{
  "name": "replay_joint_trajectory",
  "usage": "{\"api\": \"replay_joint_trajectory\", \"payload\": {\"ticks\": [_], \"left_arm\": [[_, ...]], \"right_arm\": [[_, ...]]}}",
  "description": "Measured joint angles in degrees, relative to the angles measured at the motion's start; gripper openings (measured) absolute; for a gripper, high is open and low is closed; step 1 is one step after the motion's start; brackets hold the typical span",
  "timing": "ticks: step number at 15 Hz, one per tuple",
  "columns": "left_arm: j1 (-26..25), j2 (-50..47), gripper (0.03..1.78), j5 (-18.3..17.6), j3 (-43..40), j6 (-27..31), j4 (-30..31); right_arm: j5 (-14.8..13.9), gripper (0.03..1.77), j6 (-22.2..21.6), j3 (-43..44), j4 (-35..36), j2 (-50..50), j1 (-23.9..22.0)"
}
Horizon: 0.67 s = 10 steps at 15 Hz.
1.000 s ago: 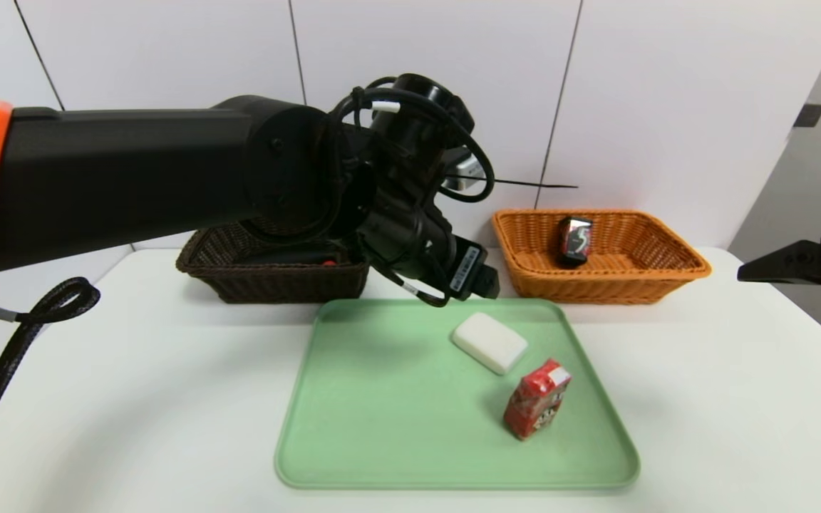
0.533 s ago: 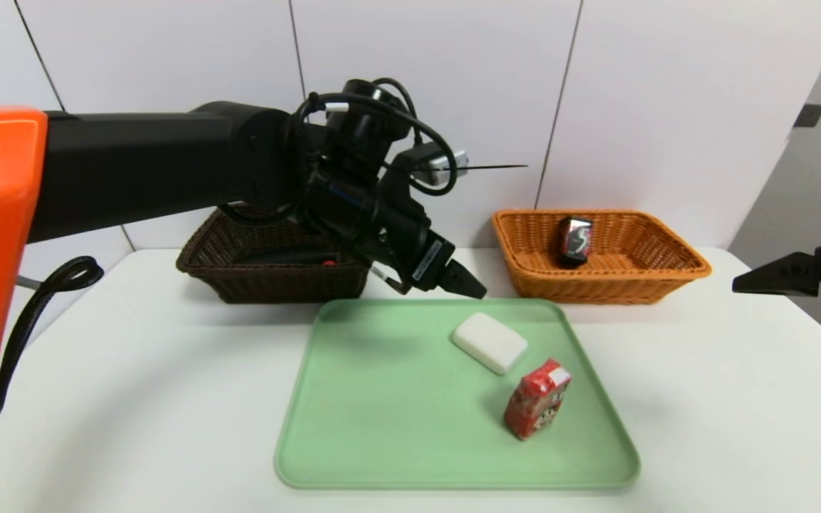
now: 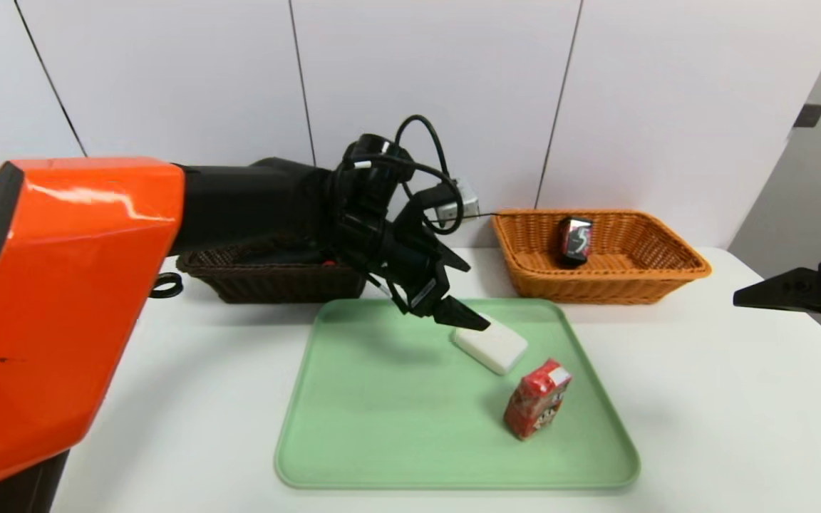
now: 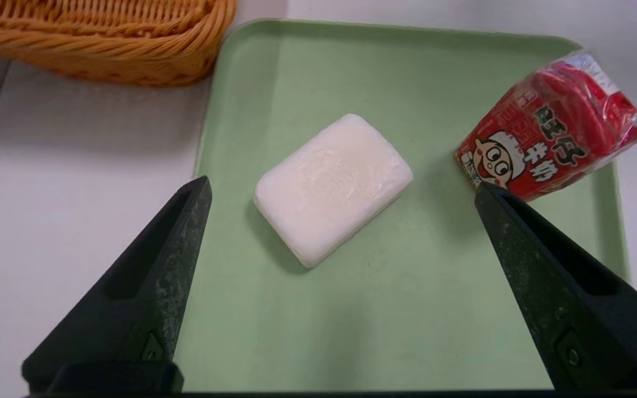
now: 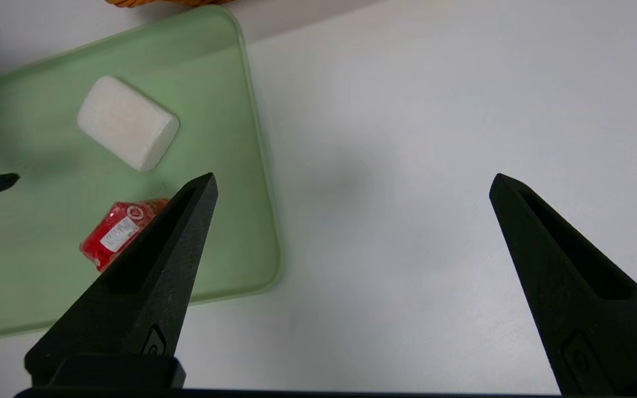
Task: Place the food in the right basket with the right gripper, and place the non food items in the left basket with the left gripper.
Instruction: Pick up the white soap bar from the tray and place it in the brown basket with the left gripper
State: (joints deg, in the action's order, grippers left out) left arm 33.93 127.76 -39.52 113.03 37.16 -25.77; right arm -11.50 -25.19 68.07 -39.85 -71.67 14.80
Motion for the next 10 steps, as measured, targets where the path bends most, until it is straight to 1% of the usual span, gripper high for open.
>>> {"api": "replay_joint_trajectory", "payload": {"ticks": [3,4,8,10], "left_arm": [[0.17,3.94,1.69,-4.27,0.15,5.49,3.06],[0.24,4.96,1.69,-5.62,0.15,6.96,3.17],[0.2,7.41,1.69,-10.51,0.2,7.91,3.01],[0.2,7.96,1.69,-10.73,0.2,8.01,3.39]], "right_arm": [[-0.22,1.7,0.17,-0.99,0.0,0.76,0.02],[-0.24,1.7,0.17,-1.16,0.02,0.91,0.02],[-0.05,1.7,0.13,-1.84,0.05,1.27,-0.02],[-0.02,1.7,0.16,-2.28,0.0,1.38,0.02]]}}
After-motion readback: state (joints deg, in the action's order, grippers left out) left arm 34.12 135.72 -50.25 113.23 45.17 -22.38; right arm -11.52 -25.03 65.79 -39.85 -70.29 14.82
